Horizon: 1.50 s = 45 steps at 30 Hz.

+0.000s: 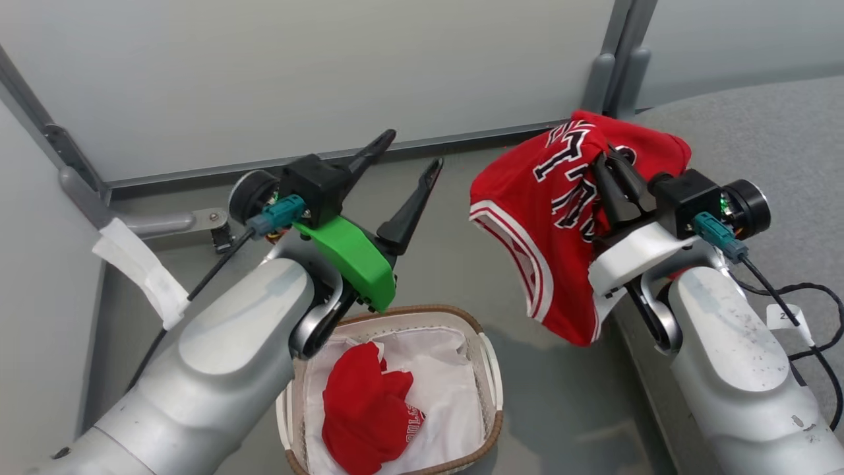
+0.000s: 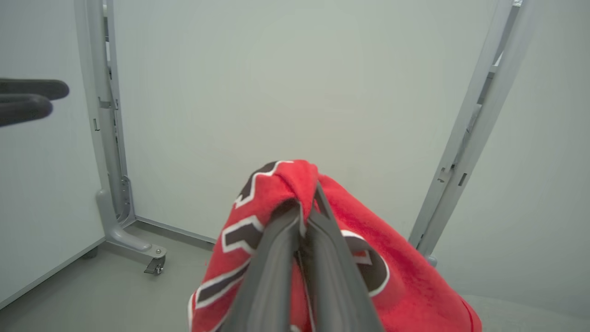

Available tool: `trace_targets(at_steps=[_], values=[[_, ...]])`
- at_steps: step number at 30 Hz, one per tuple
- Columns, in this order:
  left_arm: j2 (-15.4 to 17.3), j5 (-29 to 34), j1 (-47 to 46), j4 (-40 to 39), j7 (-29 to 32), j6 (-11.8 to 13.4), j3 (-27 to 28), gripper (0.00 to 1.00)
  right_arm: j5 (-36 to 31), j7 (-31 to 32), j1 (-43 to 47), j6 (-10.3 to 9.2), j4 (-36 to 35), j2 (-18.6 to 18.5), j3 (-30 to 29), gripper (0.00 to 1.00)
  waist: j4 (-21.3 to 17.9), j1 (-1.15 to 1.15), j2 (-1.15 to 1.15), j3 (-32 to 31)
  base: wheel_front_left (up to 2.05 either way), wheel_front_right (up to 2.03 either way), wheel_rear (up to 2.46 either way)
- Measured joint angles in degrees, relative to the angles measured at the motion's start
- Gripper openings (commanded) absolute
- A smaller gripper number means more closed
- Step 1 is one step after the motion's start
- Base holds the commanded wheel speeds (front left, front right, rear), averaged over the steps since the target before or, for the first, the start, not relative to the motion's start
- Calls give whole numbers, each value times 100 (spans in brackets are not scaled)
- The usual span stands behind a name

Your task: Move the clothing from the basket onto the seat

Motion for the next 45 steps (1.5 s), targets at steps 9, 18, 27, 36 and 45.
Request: trace_targets(at_steps=[9, 18, 27, 36, 45], values=[[-168, 140, 318, 12, -54, -9, -167, 100, -159, 0, 393, 0, -325, -86, -597, 0, -598, 0, 0, 221, 0, 0, 0], [-303, 142, 458, 97, -58, -32, -234, 100, -248, 0, 648, 0, -591, 2, -945, 0, -1282, 0, 0, 486, 0, 0, 0], [-374, 232, 489, 135, -74, -74, -277, 100, -288, 0, 769, 0, -805, 48, -1215, 0, -1797, 0, 0, 780, 0, 0, 0], [-405, 307, 488, 180, -74, -125, -370, 100, -333, 0, 841, 0, -934, 87, -1366, 0, -1954, 0, 0, 1051, 0, 0, 0], [-416, 379, 383, 178, -55, -129, -465, 100, -336, 0, 794, 0, -907, 165, -1561, 0, -1847, 0, 0, 1243, 0, 0, 0]])
